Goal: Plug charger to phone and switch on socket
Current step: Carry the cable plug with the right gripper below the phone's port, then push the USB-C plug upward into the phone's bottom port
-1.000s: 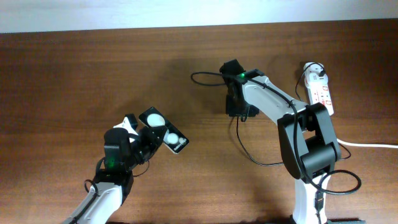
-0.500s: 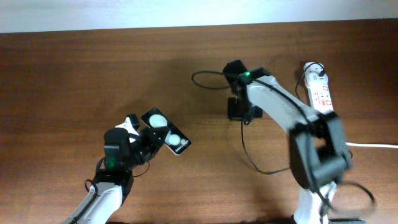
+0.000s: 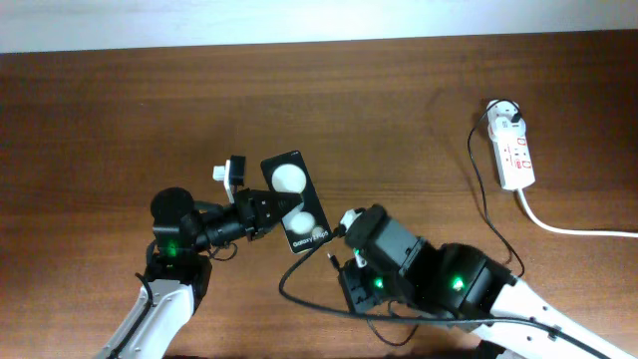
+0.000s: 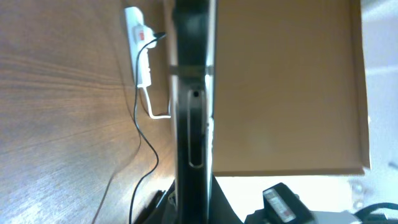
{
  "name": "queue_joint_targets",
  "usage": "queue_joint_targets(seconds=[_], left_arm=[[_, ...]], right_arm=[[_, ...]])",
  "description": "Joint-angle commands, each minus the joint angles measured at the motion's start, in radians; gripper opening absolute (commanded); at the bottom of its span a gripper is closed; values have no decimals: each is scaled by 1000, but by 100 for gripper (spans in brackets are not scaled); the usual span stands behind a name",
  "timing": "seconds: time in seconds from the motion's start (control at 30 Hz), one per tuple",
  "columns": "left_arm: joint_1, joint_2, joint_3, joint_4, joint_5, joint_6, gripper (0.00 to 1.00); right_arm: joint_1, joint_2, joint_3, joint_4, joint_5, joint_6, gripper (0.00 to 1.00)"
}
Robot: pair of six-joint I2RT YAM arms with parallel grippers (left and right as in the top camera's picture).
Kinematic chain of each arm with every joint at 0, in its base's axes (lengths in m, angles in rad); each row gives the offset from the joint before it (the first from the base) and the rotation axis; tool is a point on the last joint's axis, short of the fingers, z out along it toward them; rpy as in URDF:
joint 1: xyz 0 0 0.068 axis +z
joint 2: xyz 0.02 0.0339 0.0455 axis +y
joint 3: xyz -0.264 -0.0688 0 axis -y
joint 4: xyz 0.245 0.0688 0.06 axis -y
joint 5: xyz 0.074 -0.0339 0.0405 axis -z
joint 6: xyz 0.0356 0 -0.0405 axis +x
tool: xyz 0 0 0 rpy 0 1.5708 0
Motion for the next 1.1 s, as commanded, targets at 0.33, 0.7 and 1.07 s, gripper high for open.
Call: queue_joint_targets(seconds=[0.33,0.7,1.07], left_arm=[[4,-6,23,37,23,25,0],[4,-6,23,37,27,23,0],[7,-6,23,37,31,60,0]], right_arm=[[187,12,-27,129,237,222,4],[187,63,-27,145,255,222,4],[185,29,-26,141,268,230,4]])
